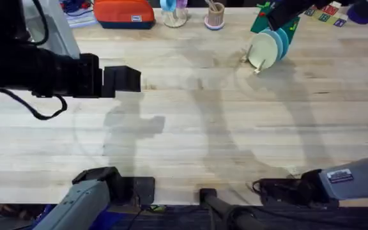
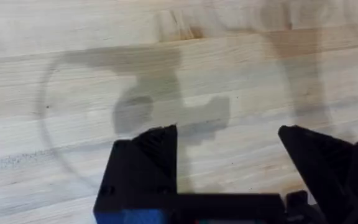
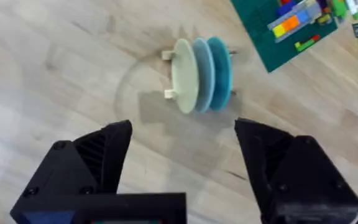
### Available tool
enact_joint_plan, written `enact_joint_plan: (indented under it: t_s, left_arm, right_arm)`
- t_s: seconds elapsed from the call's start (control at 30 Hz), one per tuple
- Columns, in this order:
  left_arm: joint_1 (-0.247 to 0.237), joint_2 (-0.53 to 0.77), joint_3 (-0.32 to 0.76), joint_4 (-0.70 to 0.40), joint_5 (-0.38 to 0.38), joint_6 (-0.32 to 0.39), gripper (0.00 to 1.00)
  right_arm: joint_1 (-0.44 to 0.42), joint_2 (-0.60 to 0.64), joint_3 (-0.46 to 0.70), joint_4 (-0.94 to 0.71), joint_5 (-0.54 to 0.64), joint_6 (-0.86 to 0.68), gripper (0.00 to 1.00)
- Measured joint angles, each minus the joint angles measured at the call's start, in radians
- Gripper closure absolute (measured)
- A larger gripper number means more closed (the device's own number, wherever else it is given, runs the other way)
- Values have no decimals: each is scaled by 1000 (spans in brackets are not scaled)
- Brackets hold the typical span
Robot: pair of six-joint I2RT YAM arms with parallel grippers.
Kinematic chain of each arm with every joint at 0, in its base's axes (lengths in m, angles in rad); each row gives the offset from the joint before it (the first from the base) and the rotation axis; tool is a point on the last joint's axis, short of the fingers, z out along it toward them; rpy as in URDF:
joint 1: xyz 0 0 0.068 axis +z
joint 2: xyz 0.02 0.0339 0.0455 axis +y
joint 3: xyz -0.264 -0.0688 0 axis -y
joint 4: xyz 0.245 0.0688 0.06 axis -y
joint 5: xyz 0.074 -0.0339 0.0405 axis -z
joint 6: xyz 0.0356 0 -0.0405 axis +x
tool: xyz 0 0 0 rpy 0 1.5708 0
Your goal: Pick up the plates from the table one by one and place each into a slot on the dish rack.
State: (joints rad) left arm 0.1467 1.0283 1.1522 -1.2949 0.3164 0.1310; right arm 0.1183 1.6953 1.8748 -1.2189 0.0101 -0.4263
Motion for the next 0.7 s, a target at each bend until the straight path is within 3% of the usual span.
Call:
enact_joint_plan:
  t_s: [0.3, 0.7]
  left_arm:
    - [0, 0, 0, -8, 0, 0, 7]
    - [0, 0, 0, -8, 0, 0, 7]
  right_arm:
    - [17, -88, 0, -149, 0, 0, 7]
    - [17, -201, 0, -174, 0, 1, 7]
